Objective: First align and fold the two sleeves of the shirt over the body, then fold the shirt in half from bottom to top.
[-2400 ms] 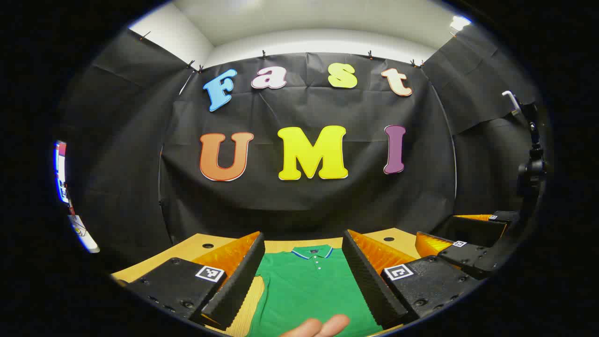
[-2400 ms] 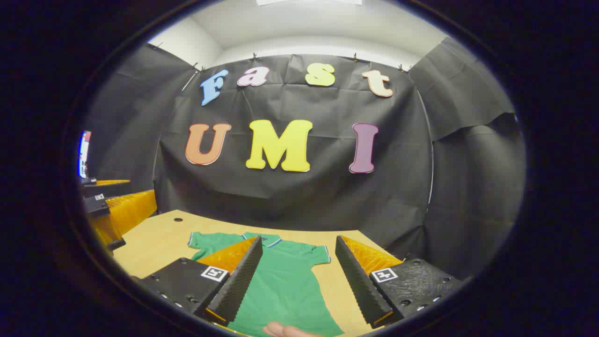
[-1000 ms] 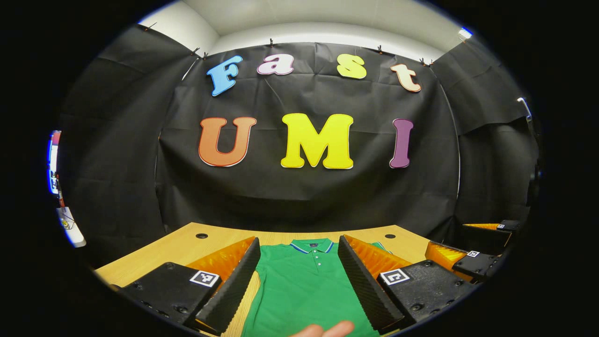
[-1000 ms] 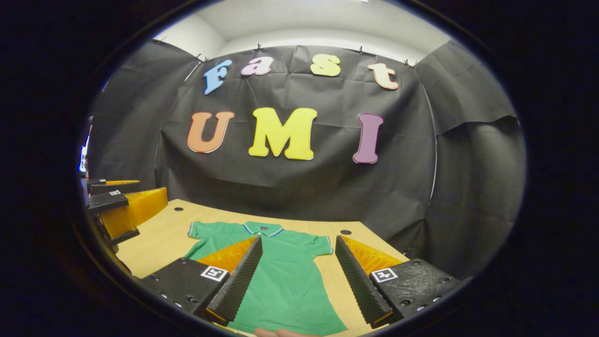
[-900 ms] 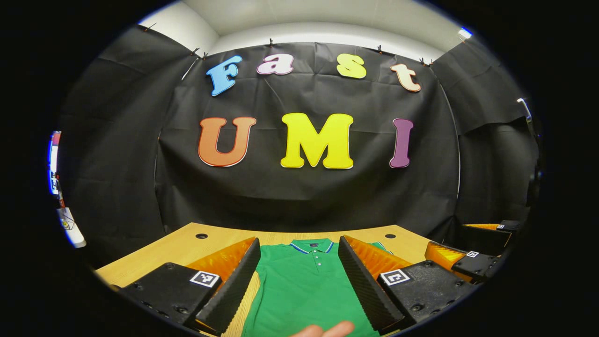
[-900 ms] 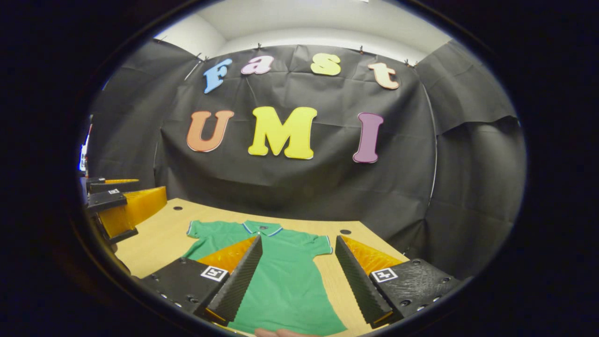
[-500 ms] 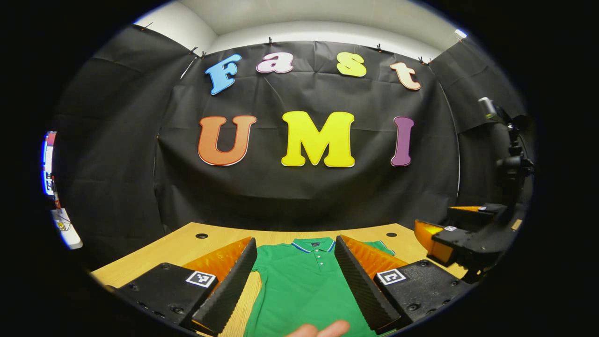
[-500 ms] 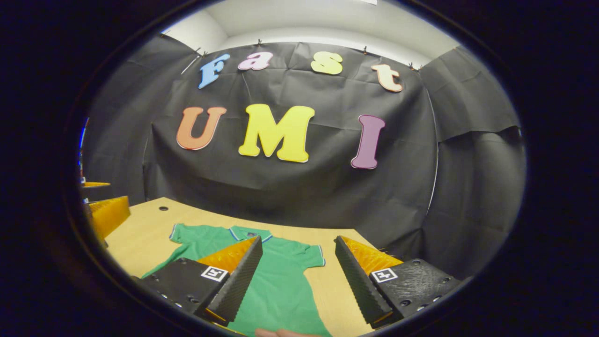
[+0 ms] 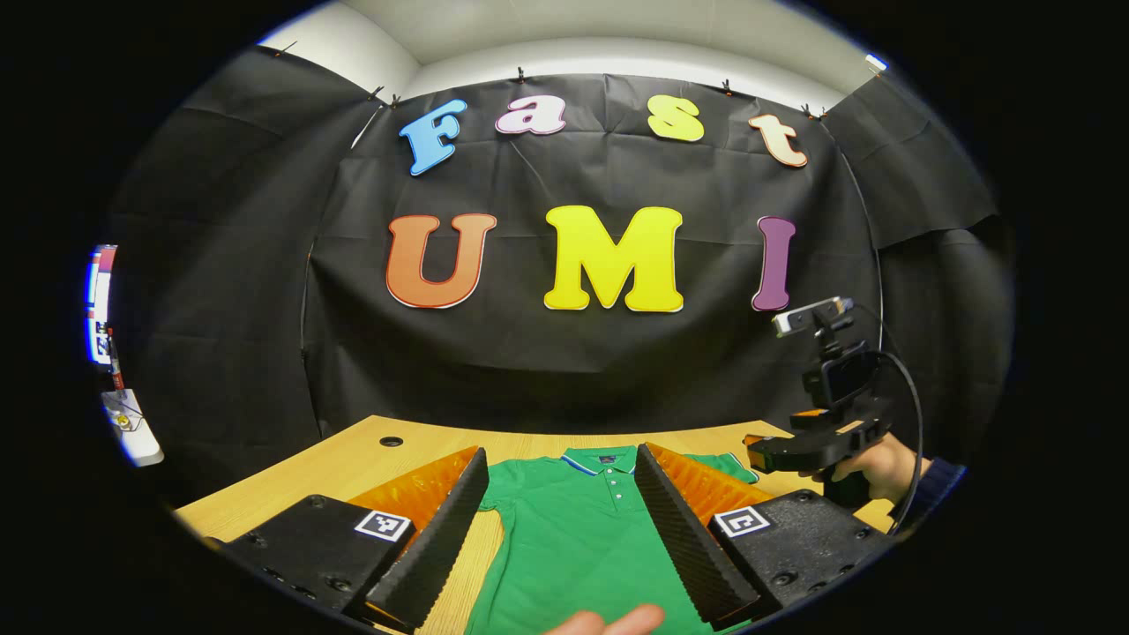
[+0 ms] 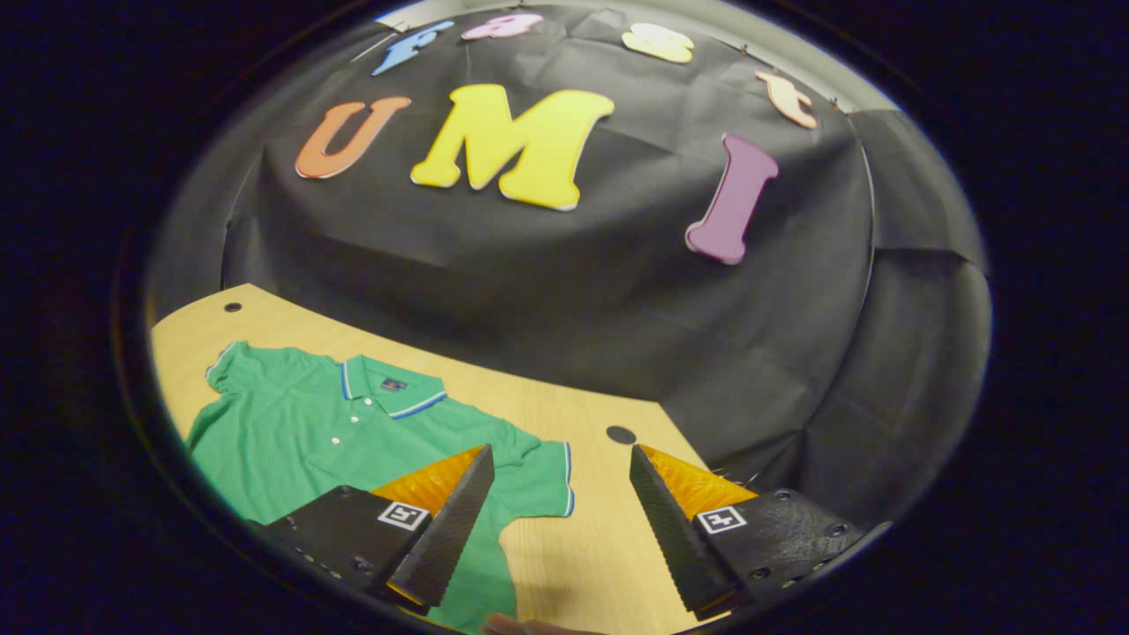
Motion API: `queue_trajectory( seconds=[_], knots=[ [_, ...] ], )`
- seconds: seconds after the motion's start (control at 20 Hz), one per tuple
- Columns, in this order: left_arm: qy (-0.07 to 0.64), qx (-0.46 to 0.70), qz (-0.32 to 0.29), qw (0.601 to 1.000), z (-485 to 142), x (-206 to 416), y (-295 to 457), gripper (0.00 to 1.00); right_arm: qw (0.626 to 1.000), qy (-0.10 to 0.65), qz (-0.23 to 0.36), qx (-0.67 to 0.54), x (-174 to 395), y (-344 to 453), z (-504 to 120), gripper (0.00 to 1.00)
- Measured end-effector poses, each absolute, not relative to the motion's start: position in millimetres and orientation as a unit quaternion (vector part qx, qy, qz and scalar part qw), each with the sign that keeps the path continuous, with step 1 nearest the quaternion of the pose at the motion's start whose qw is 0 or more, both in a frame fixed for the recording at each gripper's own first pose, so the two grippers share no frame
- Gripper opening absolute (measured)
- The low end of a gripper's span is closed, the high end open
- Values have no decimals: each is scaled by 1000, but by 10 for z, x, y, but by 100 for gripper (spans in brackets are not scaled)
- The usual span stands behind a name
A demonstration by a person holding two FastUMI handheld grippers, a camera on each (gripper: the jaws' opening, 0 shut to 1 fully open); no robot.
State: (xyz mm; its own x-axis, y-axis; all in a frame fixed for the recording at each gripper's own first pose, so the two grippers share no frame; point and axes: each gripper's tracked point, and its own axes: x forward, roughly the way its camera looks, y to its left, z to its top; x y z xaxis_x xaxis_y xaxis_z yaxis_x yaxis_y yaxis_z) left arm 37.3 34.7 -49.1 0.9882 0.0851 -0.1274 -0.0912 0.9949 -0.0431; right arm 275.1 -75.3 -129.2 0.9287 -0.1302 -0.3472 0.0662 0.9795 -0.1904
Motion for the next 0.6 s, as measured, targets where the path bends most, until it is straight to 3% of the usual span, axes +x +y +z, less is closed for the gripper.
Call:
queue_trajectory(
  seconds=[0.25, 0.6],
  knots=[
    [84, -11, 54, 995, -673, 471, 339, 100, 956, 285, -58, 30, 3287, -902, -2115, 96],
    [127, 2, 58, 990, -1063, 664, 297, 100, 939, 330, -48, 81, 3523, -989, -2484, 90]
  ],
)
